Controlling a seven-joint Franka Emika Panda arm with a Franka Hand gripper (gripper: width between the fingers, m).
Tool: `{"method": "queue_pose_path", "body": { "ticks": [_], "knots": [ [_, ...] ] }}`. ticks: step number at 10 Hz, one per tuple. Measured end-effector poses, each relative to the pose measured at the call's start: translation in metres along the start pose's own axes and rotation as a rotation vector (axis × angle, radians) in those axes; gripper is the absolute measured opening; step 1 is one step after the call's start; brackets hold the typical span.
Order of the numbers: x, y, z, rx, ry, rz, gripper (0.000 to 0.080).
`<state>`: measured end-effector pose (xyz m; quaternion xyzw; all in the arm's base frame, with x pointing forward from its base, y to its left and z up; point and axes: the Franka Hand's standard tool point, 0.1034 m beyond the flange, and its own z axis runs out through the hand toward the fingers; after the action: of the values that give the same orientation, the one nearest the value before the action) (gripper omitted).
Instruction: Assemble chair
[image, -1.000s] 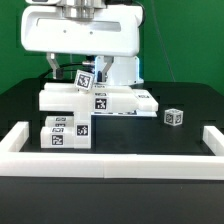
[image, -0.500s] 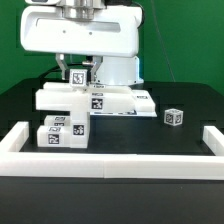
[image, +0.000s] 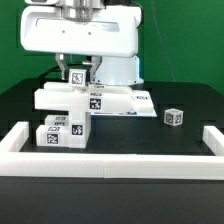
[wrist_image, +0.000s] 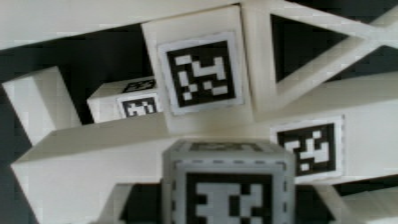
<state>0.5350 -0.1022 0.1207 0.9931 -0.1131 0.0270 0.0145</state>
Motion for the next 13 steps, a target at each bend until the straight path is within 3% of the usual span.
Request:
{"method": "queue_pose_path", "body": {
  "ticks": [5,9,13],
  "knots": [
    [-0.001,0.001,0.001,0.002,-0.007,0.299,0.0289],
    [0.000,0.015,-0.002,0.052,-0.051,0.615,0.0290],
    [0.000,0.018,0.002,0.039,-0.047,0.871,0.0290]
  ]
}}
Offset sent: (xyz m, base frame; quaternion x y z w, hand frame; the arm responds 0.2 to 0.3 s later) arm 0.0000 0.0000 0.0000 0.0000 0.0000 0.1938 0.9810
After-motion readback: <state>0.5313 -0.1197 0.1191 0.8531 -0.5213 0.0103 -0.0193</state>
